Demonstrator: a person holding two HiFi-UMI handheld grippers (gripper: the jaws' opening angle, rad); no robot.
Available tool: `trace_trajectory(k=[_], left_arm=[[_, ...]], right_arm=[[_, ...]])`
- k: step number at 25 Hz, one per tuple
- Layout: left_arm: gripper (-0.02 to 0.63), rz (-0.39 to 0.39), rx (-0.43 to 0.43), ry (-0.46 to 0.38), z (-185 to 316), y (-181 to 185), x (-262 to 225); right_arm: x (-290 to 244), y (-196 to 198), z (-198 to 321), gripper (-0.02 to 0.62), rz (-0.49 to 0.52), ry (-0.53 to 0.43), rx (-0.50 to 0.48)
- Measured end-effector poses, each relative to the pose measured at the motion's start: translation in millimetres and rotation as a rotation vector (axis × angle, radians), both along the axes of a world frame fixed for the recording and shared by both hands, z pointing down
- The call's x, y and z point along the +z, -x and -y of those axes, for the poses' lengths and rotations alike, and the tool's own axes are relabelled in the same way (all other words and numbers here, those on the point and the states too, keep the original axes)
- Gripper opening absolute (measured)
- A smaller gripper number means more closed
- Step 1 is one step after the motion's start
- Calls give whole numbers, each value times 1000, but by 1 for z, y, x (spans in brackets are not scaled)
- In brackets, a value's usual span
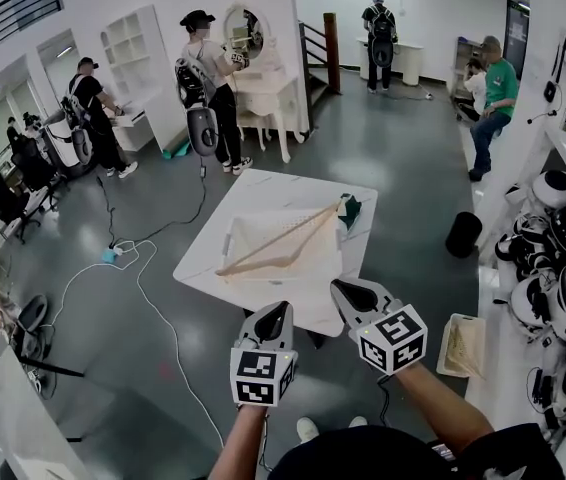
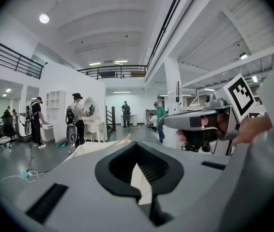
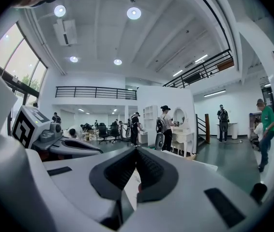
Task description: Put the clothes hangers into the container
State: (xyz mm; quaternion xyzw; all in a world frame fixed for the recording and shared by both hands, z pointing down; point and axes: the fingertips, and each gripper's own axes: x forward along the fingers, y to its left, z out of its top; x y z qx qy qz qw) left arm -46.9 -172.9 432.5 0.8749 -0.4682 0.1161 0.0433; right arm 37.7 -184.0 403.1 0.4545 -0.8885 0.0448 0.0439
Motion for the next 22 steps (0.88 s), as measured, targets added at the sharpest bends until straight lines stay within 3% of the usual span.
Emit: trace_trajectory(k=[22], left_arm=[[5,-14,-1,-31,-15,-14,-13]], right_arm=[[0,-14,-15,18,5,4,-4]])
